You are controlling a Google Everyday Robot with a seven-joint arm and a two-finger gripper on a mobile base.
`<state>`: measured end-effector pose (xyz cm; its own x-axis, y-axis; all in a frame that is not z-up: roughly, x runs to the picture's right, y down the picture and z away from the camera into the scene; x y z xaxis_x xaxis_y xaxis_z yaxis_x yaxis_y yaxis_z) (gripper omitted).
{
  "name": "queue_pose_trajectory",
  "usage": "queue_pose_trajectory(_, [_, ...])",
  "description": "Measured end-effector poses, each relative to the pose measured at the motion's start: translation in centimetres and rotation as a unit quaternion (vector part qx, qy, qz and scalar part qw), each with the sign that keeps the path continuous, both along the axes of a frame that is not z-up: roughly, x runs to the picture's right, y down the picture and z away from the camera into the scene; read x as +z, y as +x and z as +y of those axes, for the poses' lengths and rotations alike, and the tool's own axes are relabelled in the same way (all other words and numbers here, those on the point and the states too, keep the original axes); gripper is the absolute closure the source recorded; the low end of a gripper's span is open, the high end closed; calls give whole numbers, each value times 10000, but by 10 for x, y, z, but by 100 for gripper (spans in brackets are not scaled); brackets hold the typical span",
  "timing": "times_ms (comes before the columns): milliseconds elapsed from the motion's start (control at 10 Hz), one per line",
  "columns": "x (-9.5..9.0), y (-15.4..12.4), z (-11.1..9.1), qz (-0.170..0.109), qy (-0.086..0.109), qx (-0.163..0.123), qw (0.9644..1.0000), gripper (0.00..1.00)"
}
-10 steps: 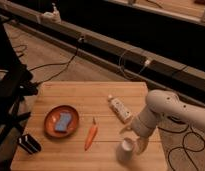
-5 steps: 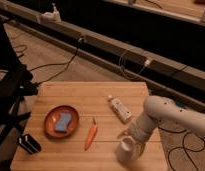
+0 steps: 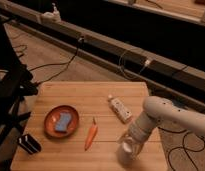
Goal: Place the ceramic cup over the eraser
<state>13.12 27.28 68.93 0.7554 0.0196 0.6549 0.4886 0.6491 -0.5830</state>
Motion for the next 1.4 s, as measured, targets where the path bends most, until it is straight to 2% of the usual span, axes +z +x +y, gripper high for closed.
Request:
queue_pose_trajectory(200, [5,3,-18,85,94,125,9998,100])
queue_pose_trajectory(400, [10,11,-46,193,297,142,9993,100])
queue_pose_trajectory(600, [10,18,-74,245,497,23,9985,100])
queue_pose_trajectory(800, [9,20,-113,246,838,-184,9960,100])
queue_pose_trajectory(1000, [10,-2,-169,64,1332,-507,9898,100])
queue_pose_trajectory(1200, [9,-35,-204,-238,1606,-625,9847,100])
queue_pose_trajectory(1300, [6,-56,-216,-447,1693,-669,9823,100])
queue_pose_trajectory(1400, [4,-67,-219,-564,1714,-709,9810,100])
